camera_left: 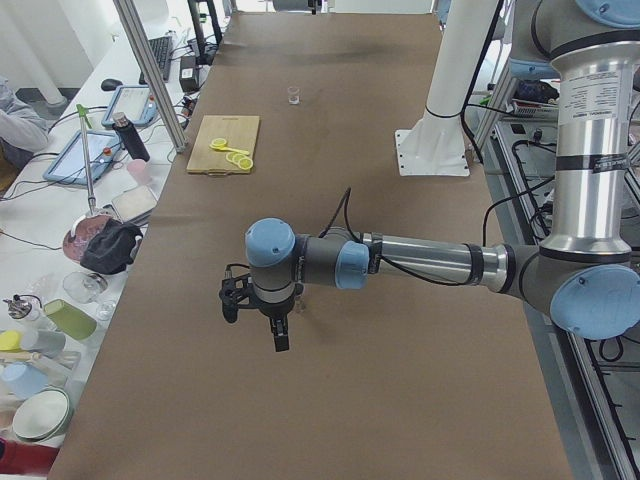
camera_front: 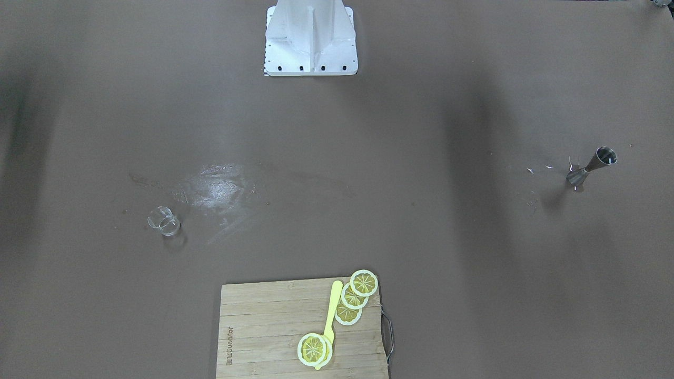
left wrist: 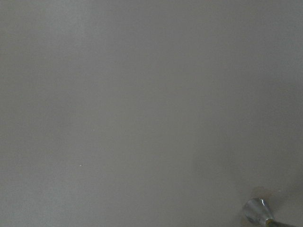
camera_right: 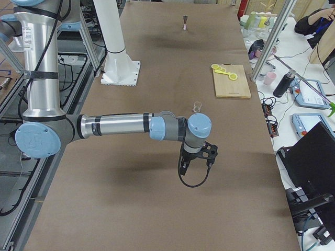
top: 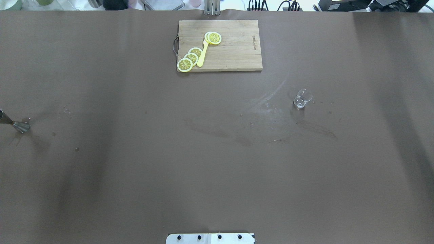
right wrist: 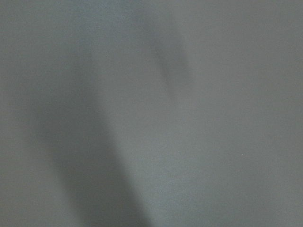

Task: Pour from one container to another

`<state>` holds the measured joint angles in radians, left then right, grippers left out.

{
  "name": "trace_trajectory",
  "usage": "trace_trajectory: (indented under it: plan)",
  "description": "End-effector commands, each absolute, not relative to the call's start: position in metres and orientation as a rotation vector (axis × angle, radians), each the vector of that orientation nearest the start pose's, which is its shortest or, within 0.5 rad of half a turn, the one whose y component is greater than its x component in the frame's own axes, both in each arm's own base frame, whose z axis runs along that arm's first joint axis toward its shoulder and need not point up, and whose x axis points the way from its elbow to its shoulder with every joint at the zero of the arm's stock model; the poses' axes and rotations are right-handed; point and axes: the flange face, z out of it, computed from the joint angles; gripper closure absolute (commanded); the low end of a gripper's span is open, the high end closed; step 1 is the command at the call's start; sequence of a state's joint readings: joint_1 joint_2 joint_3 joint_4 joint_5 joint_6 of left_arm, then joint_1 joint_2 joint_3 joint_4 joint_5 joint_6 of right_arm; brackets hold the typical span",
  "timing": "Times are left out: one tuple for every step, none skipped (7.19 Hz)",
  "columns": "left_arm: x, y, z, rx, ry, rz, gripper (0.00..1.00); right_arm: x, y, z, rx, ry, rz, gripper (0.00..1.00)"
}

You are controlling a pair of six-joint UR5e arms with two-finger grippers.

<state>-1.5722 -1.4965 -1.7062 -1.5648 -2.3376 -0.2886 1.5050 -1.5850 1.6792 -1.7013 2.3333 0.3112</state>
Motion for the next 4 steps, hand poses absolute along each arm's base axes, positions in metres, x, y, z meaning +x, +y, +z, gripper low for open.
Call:
trace_trajectory:
  plan:
    - [-0.071,-0.443,0.642,-0.072,0.804,-0.242,0.02,0.036,-0.486,0.630,-0.166,-0.697,0.247,0.00]
    - [-0.074,-0.434,0.650,-0.041,0.799,-0.136,0.02,0.040,-0.488,0.629,-0.149,-0.653,0.244,0.00]
    - [-0.080,-0.425,0.658,-0.043,0.801,-0.129,0.02,0.039,-0.489,0.627,-0.147,-0.664,0.244,0.00]
    - [-0.082,-0.415,0.666,-0.058,0.800,-0.141,0.02,0.038,-0.489,0.625,-0.147,-0.672,0.244,0.00]
